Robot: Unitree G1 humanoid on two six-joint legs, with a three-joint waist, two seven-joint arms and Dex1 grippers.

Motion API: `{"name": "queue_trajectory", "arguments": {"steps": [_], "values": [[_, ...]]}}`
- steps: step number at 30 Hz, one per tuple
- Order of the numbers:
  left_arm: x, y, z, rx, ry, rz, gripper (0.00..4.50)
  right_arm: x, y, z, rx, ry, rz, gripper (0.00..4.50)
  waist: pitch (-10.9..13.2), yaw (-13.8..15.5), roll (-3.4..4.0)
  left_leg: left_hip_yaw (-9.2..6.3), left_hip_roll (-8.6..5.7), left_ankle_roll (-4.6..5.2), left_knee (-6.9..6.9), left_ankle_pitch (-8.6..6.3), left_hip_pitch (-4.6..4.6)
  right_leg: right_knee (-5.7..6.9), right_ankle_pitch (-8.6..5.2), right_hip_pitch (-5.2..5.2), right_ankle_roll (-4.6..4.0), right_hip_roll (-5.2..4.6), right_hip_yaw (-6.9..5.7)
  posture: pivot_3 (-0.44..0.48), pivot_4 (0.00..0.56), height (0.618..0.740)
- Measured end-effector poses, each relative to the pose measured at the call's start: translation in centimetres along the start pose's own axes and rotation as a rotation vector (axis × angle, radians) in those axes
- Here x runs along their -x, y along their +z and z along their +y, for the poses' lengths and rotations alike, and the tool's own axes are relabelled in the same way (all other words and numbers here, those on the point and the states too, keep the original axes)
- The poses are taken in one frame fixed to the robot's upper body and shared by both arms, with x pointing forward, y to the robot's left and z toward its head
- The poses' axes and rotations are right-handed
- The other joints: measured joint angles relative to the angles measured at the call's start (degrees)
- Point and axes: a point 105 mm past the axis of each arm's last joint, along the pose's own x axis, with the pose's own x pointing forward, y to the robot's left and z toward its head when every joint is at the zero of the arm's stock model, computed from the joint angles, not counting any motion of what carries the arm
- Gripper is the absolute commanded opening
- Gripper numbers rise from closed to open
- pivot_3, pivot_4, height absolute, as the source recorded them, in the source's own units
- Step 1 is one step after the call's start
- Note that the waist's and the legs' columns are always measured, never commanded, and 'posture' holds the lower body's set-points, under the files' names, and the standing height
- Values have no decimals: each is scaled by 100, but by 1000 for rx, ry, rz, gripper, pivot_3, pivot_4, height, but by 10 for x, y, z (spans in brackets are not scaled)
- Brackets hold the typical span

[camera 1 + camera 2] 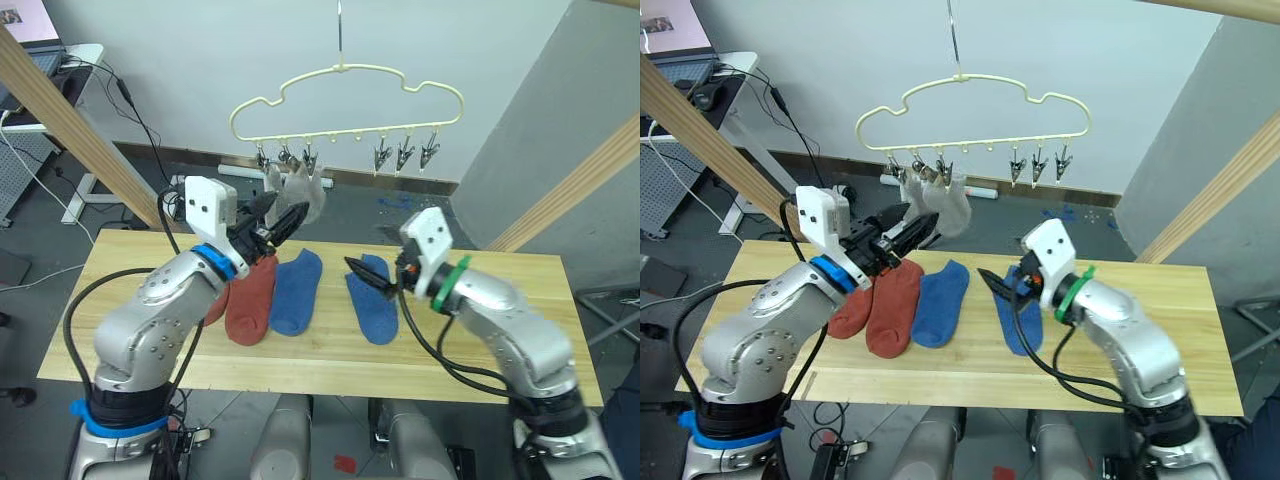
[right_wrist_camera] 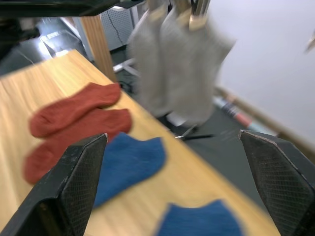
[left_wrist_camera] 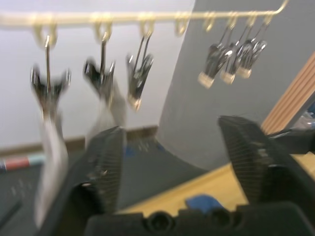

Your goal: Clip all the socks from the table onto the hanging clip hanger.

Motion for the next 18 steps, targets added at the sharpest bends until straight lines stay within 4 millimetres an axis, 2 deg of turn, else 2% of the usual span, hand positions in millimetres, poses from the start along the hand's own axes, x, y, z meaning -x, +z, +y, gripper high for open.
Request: {"name": "queue_trajectory", "arguments": {"steps": [1, 6, 11, 18], "values": [[-3, -1, 0, -8, 9, -13, 1946, 2, 2, -2, -2, 2, -7, 4500, 0, -5, 0, 0, 1, 0, 1, 0, 0, 0, 0, 0, 0, 2, -1, 153, 280, 740], [-22, -12, -4, -23, 20, -39, 1946, 10, 25, -13, 9, -5, -76, 4500, 0, -18, 0, 0, 0, 2, 13, 0, -4, 4, 5, 0, -5, 2, 0, 134, 281, 740], [-38, -8, 0, -57, 51, -85, 1946, 9, 48, -6, -29, 63, -163, 4500, 0, -47, 0, -1, -2, 4, 15, -1, -4, 7, 8, 0, -7, 2, -2, 126, 294, 740], [-46, -17, 6, -81, 109, -83, 1946, 11, 73, -1, -10, 127, -238, 4500, 0, -141, 0, -4, -3, 9, 18, -3, -8, 7, 10, 0, -7, 0, -5, 114, 296, 740]]}}
